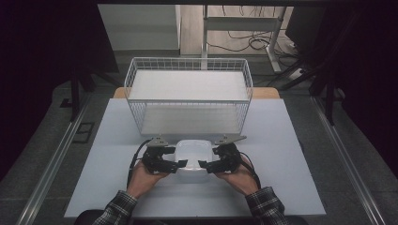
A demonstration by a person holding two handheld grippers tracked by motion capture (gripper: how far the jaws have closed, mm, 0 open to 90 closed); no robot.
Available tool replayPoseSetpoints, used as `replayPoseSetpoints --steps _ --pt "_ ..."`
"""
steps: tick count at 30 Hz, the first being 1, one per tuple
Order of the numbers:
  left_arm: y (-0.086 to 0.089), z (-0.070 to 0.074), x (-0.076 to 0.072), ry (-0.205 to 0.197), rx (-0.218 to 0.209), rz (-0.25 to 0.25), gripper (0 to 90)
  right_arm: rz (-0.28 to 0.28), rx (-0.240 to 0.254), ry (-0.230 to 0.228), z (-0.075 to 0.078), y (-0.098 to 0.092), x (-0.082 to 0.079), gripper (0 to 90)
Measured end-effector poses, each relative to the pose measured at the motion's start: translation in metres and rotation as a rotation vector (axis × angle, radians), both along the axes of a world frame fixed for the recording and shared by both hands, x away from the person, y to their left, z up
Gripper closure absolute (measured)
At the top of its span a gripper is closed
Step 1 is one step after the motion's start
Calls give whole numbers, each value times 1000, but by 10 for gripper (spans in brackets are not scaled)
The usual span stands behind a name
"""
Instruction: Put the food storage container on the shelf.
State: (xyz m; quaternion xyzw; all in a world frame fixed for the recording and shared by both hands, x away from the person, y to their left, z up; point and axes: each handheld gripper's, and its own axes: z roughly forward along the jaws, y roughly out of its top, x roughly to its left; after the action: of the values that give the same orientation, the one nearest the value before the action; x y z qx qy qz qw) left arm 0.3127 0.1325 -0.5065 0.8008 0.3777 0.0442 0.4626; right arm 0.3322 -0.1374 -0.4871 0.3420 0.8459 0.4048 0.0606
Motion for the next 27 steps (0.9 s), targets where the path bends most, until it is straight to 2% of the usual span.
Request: replayPoseSetpoints --steps 3,4,9,10,12,15,16,17,18,20,21,22,23,24,27 --pt "4 2 -5 21 -12 14 341 -11 -7 4 3 -2 -4 265" --pt "5 1 -6 41 -22 20 357 -17 -8 10 3 -3 -6 272" --pt "7 -1 -4 60 -45 20 363 -23 8 32 2 -4 -3 268" --pt "6 -2 -2 81 -58 -3 365 -9 32 74 1 -6 0 273" --pt "6 -2 -2 82 -59 0 350 -11 44 89 -1 -6 0 274" --pt "6 -2 -2 82 -54 2 357 -12 36 73 0 -6 -1 284" --pt "6 0 -5 79 -46 6 369 -22 24 71 3 -6 -3 341" --pt "6 0 -5 79 -46 6 390 -22 24 71 3 -6 -3 341" --pt "7 3 -9 75 -37 10 429 -35 29 80 5 -9 -5 420" --pt "9 4 -14 74 -36 16 488 -66 56 101 7 -14 -6 516" --pt "9 4 -14 74 -36 16 519 -66 56 101 7 -14 -6 516" --pt "10 7 -17 70 -31 21 544 -91 77 119 9 -17 -10 584" --pt "10 7 -17 70 -31 21 570 -99 83 121 10 -18 -12 584" --pt "11 9 -20 49 -26 39 605 -104 86 114 11 -20 -13 640" --pt "10 11 -21 33 -14 57 667 -124 91 90 14 -21 -16 685"
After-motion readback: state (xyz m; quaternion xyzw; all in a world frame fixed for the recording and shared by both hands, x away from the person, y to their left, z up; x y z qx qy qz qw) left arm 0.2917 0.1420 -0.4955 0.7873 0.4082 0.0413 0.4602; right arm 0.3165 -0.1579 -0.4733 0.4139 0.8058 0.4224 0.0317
